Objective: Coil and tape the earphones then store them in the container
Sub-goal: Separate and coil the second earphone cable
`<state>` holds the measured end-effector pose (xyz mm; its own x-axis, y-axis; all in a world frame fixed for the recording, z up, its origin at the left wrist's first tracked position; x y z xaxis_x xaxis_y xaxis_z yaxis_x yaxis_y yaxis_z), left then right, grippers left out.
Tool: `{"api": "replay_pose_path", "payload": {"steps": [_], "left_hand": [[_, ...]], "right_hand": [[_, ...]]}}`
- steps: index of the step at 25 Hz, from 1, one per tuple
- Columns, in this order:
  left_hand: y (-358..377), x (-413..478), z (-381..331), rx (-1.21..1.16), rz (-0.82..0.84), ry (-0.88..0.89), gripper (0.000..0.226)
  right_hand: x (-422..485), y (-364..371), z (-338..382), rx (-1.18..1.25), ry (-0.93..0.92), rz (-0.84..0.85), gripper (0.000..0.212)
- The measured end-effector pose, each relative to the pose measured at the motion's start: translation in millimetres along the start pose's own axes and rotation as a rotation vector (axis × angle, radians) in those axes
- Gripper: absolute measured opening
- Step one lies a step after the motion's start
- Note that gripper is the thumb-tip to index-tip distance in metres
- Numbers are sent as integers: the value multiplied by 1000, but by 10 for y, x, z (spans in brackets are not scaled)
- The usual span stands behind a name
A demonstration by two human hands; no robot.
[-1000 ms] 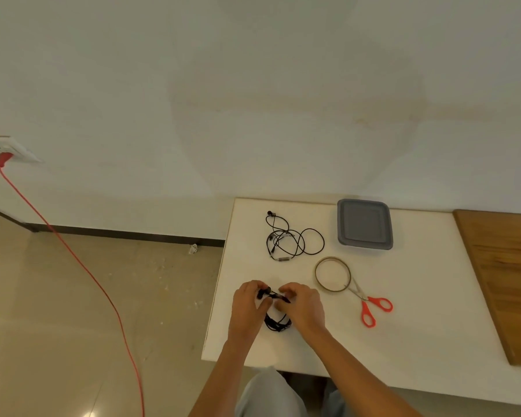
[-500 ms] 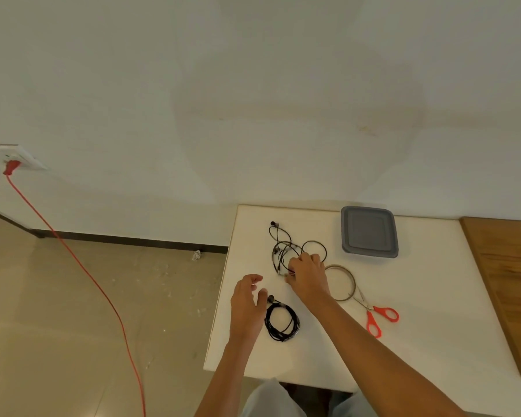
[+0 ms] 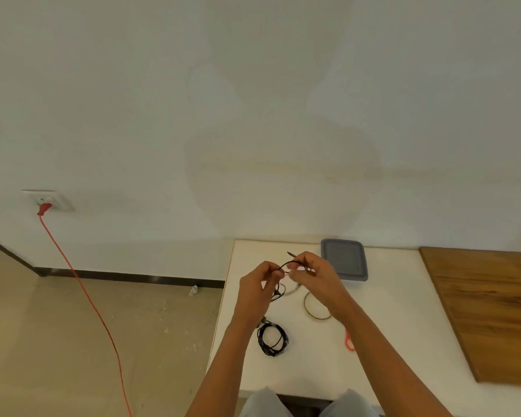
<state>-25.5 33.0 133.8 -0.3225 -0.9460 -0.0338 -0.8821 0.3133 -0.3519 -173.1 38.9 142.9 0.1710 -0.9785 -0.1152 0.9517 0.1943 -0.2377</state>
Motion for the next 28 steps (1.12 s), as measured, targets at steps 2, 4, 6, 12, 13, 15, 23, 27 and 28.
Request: {"api": "replay_pose_path", "payload": {"steps": [2,4,6,12,13,15,23,27,28], "left_hand": [[-76,-137,-210,-98,-43,-33,14],[-110,-271,-406,-204,-15,-69,17],[-155,-416,-633,-243,46,-80,19],[-320,-851,-1162,-209,103,-48,12],[-323,-930,-1214,-145,110,-43,10],[-282,-1087,-1277,1,153,-41,9],[-153,-1513,-1672,-528,102,4,15],[-235,-1574,-1886,-541,72,-2,16],[-274,-1574,-1908,-554,52,-10,16]], "right_hand": [[-147,-106,170,81,40,-107,10],[-315,-196,336,120,28,-190,13],[-517,-277,527,25,-14,-234,12],[-1221,-427,923,-8,-63,-421,12],[-1315,-418,968,87,-92,-426,15],[-1465,-346,1048,381,-123,-364,17],[-1998,-359,1302,-196,-174,-294,14],[-2167,-339,1185,-738,-72,-184,18],[-2188,-343,1142,-715,-45,-162,18]]}}
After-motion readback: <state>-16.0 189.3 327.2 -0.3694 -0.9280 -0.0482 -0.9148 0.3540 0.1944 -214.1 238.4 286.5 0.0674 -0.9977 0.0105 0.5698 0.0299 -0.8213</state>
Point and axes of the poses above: each hand's wrist, its own x-axis towards the middle knuckle, its own y-axis out of the palm, z = x × y, the point moved 6 cm from there along x, towards the middle knuckle, and after that the axes turned 10 degrees about z, right-handed, at the moved point
